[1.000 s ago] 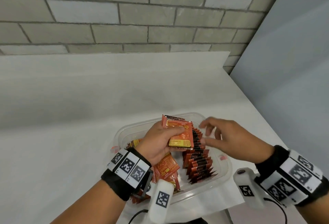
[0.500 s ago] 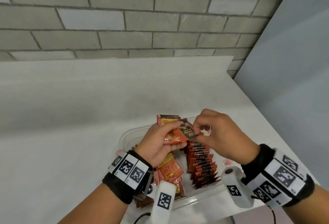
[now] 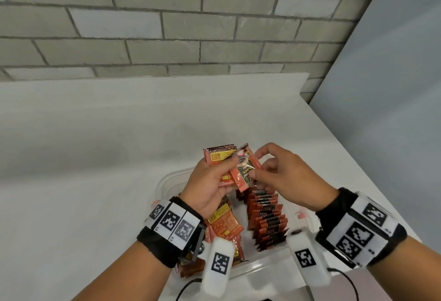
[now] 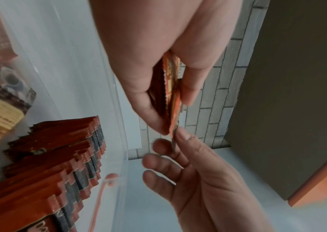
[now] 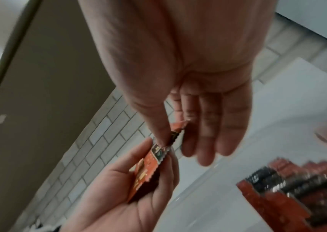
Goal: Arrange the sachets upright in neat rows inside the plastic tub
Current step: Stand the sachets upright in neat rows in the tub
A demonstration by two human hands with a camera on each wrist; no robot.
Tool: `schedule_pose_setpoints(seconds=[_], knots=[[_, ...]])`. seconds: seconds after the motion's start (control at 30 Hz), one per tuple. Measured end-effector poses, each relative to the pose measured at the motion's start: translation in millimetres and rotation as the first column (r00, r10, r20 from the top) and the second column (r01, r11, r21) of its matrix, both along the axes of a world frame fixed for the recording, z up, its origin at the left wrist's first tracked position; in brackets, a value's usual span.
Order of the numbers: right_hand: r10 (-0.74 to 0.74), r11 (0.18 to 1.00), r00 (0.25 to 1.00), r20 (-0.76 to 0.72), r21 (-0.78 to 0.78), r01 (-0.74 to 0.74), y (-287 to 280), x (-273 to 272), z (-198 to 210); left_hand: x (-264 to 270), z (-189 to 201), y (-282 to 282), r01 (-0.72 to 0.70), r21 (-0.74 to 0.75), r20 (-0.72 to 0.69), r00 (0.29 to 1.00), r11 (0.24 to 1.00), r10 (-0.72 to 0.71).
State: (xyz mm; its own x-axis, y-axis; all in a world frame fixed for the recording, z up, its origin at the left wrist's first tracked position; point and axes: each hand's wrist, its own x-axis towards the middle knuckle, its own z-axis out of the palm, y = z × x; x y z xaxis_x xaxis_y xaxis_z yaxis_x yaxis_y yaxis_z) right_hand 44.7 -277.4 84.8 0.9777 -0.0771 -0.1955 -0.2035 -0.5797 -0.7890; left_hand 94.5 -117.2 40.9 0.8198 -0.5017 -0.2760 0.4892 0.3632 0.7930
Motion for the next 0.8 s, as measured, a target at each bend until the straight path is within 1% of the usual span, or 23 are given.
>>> schedule_pose_setpoints(seconds=[0.07, 0.1, 0.17, 0.23, 0.33, 0.4, 0.47, 0.53, 0.6, 0.67, 0.73, 0.8], knots=[[-0.039, 0.983, 0.999, 0.000, 0.180, 0.038, -0.2, -0.5, 0.7, 1.7, -0.6, 0.2, -0.002, -0.023, -0.030, 1.000, 1.000, 0.002], [-0.052, 0.974, 0.998, 0.018, 0.221, 0.047, -1.1, -0.4, 1.4, 2.3, -1.3, 0.5, 0.003, -0.034, -0.042, 0.999, 0.999, -0.005], [-0.075, 0.966, 0.996, 0.047, 0.252, 0.061, -4.6, 1.0, 1.5, 3.6, -2.2, 1.6, 0.027, -0.060, -0.076, 0.997, 0.998, -0.032], [-0.136, 0.948, 0.989, 0.054, 0.296, 0.115, -9.2, 3.2, 1.0, 4.3, -2.7, 2.9, 0.072, -0.073, -0.093, 0.993, 0.995, -0.079], [-0.261, 0.883, 0.965, 0.004, 0.405, 0.237, -15.2, 6.6, -0.8, 4.0, -4.5, 2.8, 0.108, -0.012, -0.049, 0.993, 0.994, -0.109], [-0.240, 0.877, 0.970, -0.045, 0.417, 0.237, -15.8, 5.3, -3.3, 3.8, -5.0, 2.2, 0.088, 0.020, -0.027, 0.996, 0.996, -0.088], [-0.156, 0.904, 0.985, -0.072, 0.391, 0.172, -15.3, 3.2, -4.9, 4.4, -4.2, 2.1, 0.074, 0.041, -0.008, 0.997, 0.996, -0.074], [-0.124, 0.909, 0.990, -0.066, 0.393, 0.140, -16.6, 2.3, -4.4, 4.5, -2.1, 3.2, 0.091, 0.039, 0.021, 0.996, 0.995, -0.092], [-0.161, 0.905, 0.987, -0.027, 0.395, 0.158, -18.9, 4.9, -4.1, 5.3, -0.7, 4.3, 0.111, 0.039, 0.063, 0.992, 0.993, -0.113], [-0.210, 0.895, 0.977, 0.017, 0.405, 0.186, -18.9, 6.7, -4.8, 6.0, -1.0, 4.0, 0.095, 0.065, 0.091, 0.991, 0.993, -0.100], [-0.244, 0.886, 0.968, 0.060, 0.419, 0.197, -18.7, 8.5, -5.0, 8.4, -4.0, 4.2, 0.041, 0.104, 0.102, 0.993, 0.994, -0.052], [-0.266, 0.885, 0.960, 0.087, 0.417, 0.208, -21.1, 9.0, -2.9, 12.1, -6.3, 7.0, -0.022, 0.102, 0.078, 0.997, 0.995, 0.014]])
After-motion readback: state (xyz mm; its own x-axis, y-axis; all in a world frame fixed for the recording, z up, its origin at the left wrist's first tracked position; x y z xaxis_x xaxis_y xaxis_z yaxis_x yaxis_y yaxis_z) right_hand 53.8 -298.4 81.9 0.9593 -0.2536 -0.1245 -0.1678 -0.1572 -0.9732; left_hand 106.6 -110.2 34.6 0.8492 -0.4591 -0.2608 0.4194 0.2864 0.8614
